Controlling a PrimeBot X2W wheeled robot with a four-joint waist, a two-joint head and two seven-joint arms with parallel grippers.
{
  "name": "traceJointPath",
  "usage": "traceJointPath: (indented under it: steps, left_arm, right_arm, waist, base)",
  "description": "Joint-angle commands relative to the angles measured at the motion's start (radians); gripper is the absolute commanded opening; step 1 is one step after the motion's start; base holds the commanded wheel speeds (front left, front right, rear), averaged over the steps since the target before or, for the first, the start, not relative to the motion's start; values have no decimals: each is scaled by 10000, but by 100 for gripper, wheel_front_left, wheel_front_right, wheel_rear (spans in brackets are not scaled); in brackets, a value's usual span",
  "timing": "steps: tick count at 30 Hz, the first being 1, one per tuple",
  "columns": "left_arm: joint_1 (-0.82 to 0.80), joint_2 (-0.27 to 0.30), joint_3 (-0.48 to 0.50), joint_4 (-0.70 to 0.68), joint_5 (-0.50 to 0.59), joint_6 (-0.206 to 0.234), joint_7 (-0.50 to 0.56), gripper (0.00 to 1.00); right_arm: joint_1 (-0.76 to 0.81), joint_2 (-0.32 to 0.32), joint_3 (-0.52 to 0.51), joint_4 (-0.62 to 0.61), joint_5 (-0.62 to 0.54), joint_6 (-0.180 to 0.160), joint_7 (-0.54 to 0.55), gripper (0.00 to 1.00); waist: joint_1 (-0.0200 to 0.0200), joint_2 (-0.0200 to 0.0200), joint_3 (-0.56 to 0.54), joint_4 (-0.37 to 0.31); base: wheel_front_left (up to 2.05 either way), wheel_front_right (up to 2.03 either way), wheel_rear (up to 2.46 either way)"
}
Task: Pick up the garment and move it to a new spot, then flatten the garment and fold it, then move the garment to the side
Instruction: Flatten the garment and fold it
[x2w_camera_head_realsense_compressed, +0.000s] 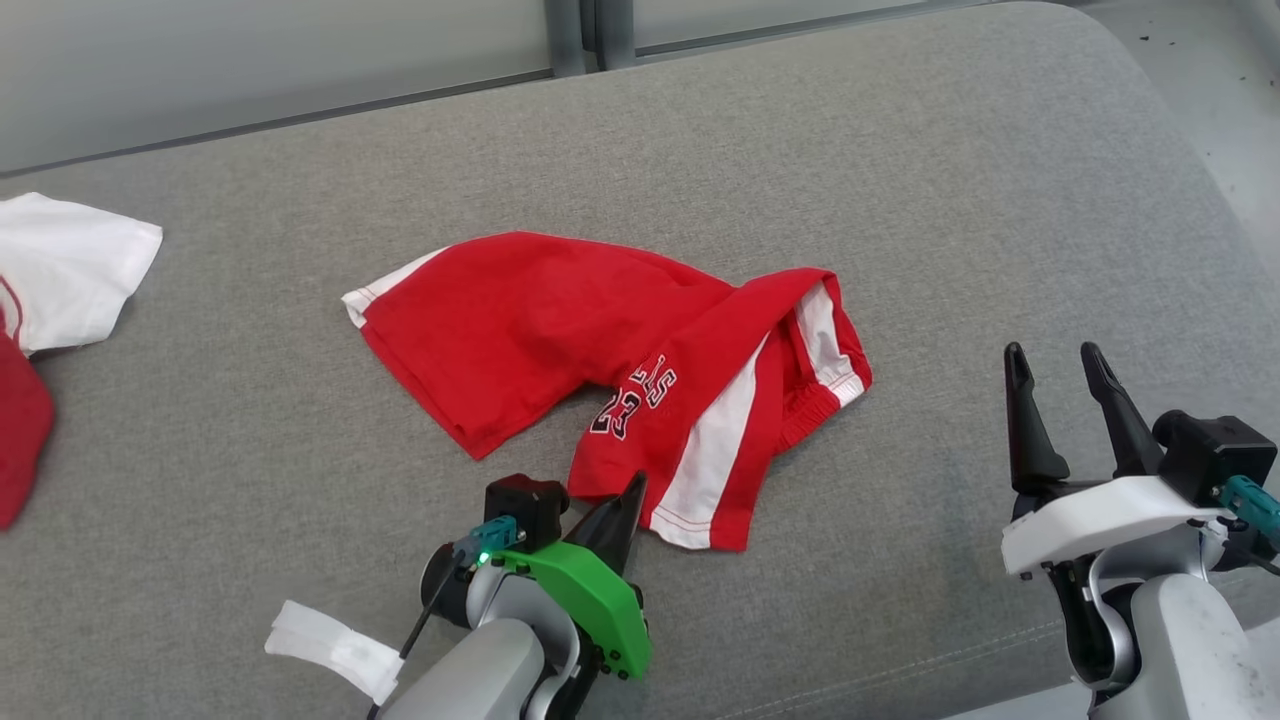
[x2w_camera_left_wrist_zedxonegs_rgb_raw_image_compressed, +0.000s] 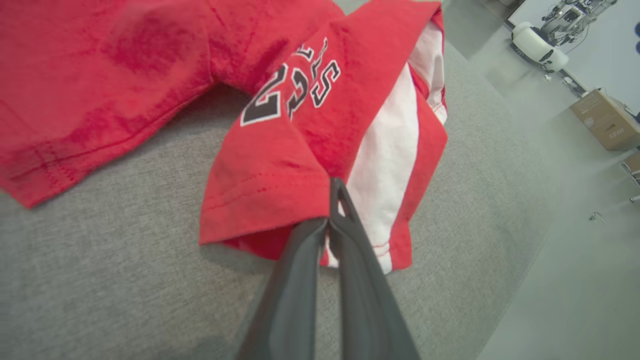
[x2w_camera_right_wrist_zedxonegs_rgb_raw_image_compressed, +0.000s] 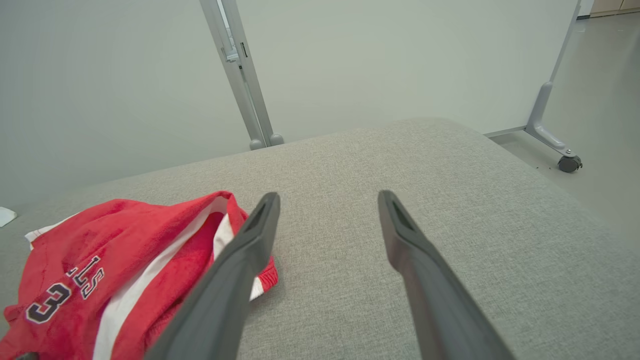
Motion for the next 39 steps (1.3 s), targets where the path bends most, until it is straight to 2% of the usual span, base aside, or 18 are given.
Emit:
traceJointPath:
  steps: [1,5,8,14,16,19,23,29,39]
  left_arm:
    - [-123,34,21,-3,69,-6,-35,0]
    - [-199,62,410,-208,331,-124,-35,0]
    - [-290,420,836,-473,566,-212,-28,0]
    - [-821,1537,1033,-1023,945,-374,246,0]
    - [-1124,2149,1011,-1425,1050,-405,757,0]
    - [-1298,2608,1012,-2010,1003,-412,1376,0]
    - [-1280,3164,1168,-2621,812,-212,2016,0]
    - [-1404,3423,1400,-2223,534,-48,2464,0]
    - [-2537,3397,1768,-11,140,-308,2748,0]
  right_arm:
    - [190,16,-23,-42,-33,1,-18,100]
    - [305,50,-175,-73,-49,1,-45,100]
    - [464,73,-183,-102,-72,1,-6,100]
    - [603,92,1,-35,-41,1,89,100]
    - [635,95,130,20,-5,1,119,100]
    - [647,105,306,71,43,1,103,100]
    - [624,129,514,129,130,1,38,100]
    - [364,147,911,284,238,1,-56,100]
    - [-90,134,1601,503,342,1,-225,100]
  waist:
    - [0,-1,-47,90]
    - [0,-1,-173,410]
    - [0,-1,-283,605]
    - [0,-1,-509,835]
    - [0,-1,-583,861]
    - [0,-1,-618,835]
    - [0,-1,-593,776]
    - [0,-1,-405,503]
    - [0,-1,268,-225]
  base:
    - [0,0,0]
    - [0,0,0]
    - [0,0,0]
    - [0,0,0]
    - [0,0,0]
    - [0,0,0]
    - [0,0,0]
    - [0,0,0]
    - [0,0,0]
